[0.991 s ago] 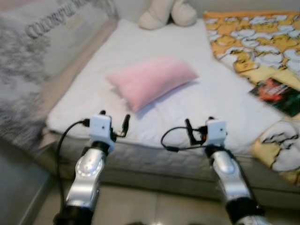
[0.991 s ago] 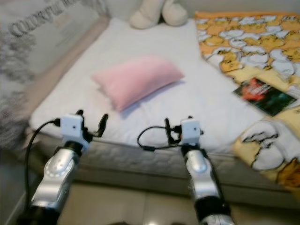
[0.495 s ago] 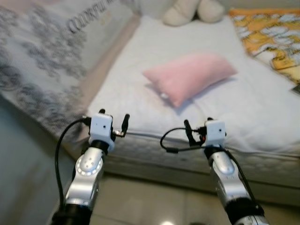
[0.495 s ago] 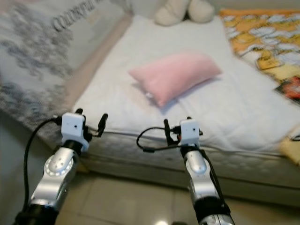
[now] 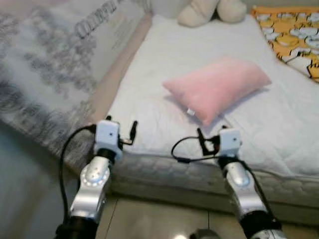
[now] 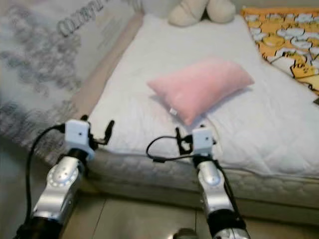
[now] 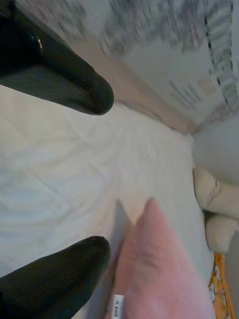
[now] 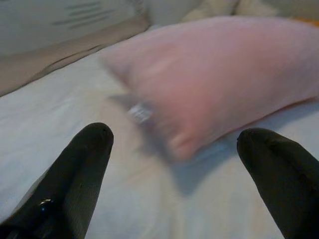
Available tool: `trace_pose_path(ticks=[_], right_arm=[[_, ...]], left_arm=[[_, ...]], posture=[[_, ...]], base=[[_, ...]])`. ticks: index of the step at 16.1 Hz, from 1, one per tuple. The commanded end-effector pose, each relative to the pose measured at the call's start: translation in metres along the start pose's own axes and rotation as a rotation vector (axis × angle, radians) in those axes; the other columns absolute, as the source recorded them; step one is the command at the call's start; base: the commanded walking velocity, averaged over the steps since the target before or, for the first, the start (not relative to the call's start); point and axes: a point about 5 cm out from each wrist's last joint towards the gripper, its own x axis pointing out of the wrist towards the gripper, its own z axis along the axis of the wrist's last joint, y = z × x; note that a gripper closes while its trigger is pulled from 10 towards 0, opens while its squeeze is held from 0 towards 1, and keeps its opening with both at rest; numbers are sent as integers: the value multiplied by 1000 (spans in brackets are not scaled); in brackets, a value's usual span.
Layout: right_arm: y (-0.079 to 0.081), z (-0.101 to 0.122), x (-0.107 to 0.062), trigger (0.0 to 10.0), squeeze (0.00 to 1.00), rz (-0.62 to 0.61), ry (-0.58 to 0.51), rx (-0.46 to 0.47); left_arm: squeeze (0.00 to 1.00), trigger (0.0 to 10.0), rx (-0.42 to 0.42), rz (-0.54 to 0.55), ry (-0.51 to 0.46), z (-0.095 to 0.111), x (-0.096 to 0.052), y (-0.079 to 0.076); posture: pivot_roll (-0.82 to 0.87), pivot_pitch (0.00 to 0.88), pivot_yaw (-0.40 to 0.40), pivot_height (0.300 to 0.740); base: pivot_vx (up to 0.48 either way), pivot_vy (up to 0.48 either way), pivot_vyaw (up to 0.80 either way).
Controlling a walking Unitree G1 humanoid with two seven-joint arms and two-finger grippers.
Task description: Clean up the room
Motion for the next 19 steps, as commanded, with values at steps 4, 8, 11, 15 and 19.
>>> trace_pose_path(ticks=[4,8,11,15,19], right_arm=[[8,22,13,10000,0,71,-77,7],[23,43,25,10000,0,189,-129,42],[19,16,25,10000,0,189,32,72],[22,-27,20,10000,0,250,338,147],[10,-30,27,10000,0,153,411,103]], left_arm=[[0,10000,-6,-13,-26,6,3,-4],[0,10000,-16,-21,-26,6,3,-8],[0,10000,-17,-19,-26,7,3,-8],[0,10000,-12,-29,-23,7,4,-9],[0,10000,-11,-38,-23,8,6,-10]], posture=[[-109,0,136,740],[-104,0,138,740],[-97,0,138,740],[-91,0,147,740],[-89,0,145,740]], base=[[360,0,0],[0,0,0],[0,0,0],[0,0,0],[0,0,0]])
